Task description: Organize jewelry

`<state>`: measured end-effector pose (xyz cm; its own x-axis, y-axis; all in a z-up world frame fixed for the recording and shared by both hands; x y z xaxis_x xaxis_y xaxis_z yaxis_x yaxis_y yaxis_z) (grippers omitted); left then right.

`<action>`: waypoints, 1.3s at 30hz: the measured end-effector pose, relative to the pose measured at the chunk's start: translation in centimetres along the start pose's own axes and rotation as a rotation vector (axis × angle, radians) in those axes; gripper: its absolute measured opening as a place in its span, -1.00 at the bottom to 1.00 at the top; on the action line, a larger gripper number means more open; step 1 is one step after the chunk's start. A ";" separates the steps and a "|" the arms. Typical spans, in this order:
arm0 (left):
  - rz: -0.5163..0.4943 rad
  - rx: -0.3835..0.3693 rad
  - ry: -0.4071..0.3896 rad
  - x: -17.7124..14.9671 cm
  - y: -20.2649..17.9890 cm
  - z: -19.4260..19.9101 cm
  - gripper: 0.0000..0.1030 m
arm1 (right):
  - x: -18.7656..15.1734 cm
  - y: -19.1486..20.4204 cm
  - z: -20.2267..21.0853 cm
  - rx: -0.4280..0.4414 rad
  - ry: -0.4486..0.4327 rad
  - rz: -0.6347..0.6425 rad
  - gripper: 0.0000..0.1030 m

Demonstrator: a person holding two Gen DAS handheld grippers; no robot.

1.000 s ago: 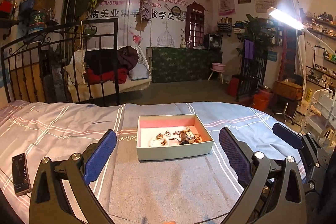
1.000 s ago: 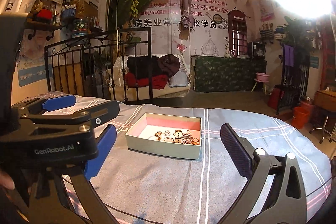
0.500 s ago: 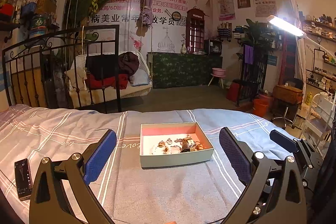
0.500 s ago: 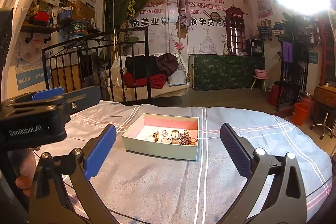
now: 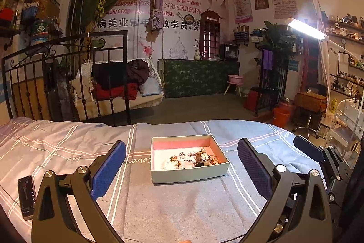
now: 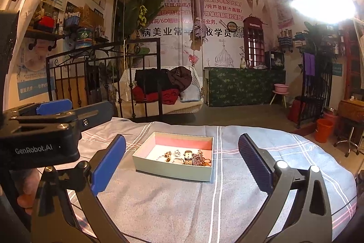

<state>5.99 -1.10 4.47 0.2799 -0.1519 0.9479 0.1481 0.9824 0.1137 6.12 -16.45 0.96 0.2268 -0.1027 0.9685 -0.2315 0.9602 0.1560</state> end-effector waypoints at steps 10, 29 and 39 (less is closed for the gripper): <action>-0.013 0.014 0.020 -0.3 0.1 0.0 0.88 | 0.0 -0.7 -0.4 -0.001 0.024 -0.007 0.90; -0.012 0.026 0.032 -0.6 0.5 -0.4 0.88 | -0.2 -0.7 -0.6 -0.001 0.040 -0.005 0.90; -0.018 0.043 0.036 -1.2 0.1 -0.5 0.88 | 0.0 -0.5 -0.7 0.006 0.048 0.000 0.90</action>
<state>6.17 -0.84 3.20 0.3118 -0.1728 0.9343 0.1130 0.9831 0.1441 6.86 -16.76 0.75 0.2720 -0.0898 0.9581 -0.2369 0.9587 0.1572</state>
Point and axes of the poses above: each gripper's, at about its wrist camera, not at the fingertips, and z roughly against the way its jaws point, y to its left, x to its top, the point moved 3 cm from there along -z, roughly the way its jaws point, and after that the axes turned 7 degrees about -z, right-handed, at the moved point
